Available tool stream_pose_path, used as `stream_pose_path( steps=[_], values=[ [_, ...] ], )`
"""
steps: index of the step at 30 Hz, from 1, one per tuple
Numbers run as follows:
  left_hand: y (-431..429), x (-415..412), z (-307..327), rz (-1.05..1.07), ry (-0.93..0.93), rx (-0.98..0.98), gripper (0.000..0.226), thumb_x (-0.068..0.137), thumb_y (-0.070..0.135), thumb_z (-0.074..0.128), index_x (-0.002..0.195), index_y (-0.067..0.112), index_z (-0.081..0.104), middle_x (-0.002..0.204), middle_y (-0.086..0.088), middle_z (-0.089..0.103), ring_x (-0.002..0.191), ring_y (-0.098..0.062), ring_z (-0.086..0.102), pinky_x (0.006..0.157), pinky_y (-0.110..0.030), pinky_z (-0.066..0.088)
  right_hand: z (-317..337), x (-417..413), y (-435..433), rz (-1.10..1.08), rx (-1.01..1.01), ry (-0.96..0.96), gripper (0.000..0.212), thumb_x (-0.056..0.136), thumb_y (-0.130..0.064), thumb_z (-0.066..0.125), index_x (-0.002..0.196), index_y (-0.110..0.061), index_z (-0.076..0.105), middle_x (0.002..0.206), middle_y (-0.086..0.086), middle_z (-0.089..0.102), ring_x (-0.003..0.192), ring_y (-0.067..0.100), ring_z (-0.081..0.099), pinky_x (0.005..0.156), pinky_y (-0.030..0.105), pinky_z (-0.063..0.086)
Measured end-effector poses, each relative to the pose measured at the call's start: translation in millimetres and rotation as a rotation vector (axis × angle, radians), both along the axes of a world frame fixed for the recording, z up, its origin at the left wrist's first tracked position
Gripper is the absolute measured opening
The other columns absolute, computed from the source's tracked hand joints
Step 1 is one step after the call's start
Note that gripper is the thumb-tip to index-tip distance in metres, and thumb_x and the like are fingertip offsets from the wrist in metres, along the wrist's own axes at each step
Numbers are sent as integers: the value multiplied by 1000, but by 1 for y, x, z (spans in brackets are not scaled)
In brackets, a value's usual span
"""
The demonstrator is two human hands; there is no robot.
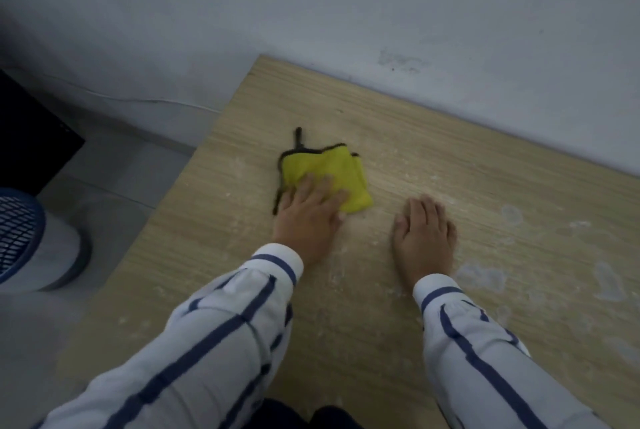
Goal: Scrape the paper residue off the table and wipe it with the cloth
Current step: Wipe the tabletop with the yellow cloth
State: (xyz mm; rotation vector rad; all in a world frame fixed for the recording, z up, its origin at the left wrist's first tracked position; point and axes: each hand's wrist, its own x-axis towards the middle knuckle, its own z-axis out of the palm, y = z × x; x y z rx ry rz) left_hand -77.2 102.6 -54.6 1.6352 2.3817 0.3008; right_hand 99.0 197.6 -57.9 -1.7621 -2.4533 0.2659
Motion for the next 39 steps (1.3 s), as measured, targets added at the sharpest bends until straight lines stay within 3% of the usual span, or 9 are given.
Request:
stream_pose_path(
  steps=[8,11,15,19,23,26,31,37,39],
  values=[
    [-56,-123,37,978,-7,148,27,90,18,45,116,13,50,127,-22,43,120,-40,37,101,-51,31,0,-1,-2,-3,-1,-2,56,89,-38,25,137,-15,41,150,7,34,142,28,22,114,48,16],
    [-53,-87,42,597,-47,261,29,85,19,55,113,16,60,122,-18,51,113,-39,44,93,-43,36,0,0,-1,-10,-10,3,57,88,-39,23,137,-15,40,151,7,33,142,27,21,114,48,15],
    [-61,-17,27,43,-50,35,41,89,51,45,126,36,50,145,3,36,127,-30,34,101,-44,30,2,0,-3,-2,-6,6,56,89,-38,24,137,-15,41,151,8,32,142,28,21,114,47,16],
    [-88,-58,18,429,-63,-44,45,92,53,37,136,46,35,154,3,20,138,-31,16,109,-54,13,5,-2,-5,-5,-27,-6,46,97,-31,32,139,-14,39,153,9,28,143,29,18,115,47,14],
    [-103,-108,28,785,-76,17,33,95,32,42,124,19,51,137,-12,40,127,-36,32,107,-54,25,15,-15,-20,-42,-84,2,48,97,-28,34,142,-12,32,155,10,20,144,30,12,116,49,12],
    [-96,-88,32,664,-119,125,28,93,24,47,115,8,55,126,-18,46,116,-36,41,97,-49,35,19,-39,-56,132,-101,33,48,98,-34,30,142,-15,30,156,9,18,145,28,8,117,48,8],
    [-117,-19,10,-28,-46,125,43,82,43,40,103,12,63,122,-13,59,116,-35,53,96,-49,40,5,-66,-93,310,-133,-49,53,97,-43,33,144,-20,25,158,4,13,146,25,4,117,48,5],
    [-153,-92,17,669,-21,12,37,95,38,36,124,15,45,147,-6,33,140,-27,20,113,-58,6,8,-72,-99,277,-103,-36,50,98,-39,27,144,-18,27,157,5,15,146,26,5,117,46,4],
    [-153,-95,24,701,-58,40,40,96,37,35,127,12,42,147,-9,32,142,-28,15,113,-59,3,10,-76,-103,244,-128,-20,50,98,-38,27,144,-18,26,158,5,14,146,26,4,117,45,3]
  ],
)
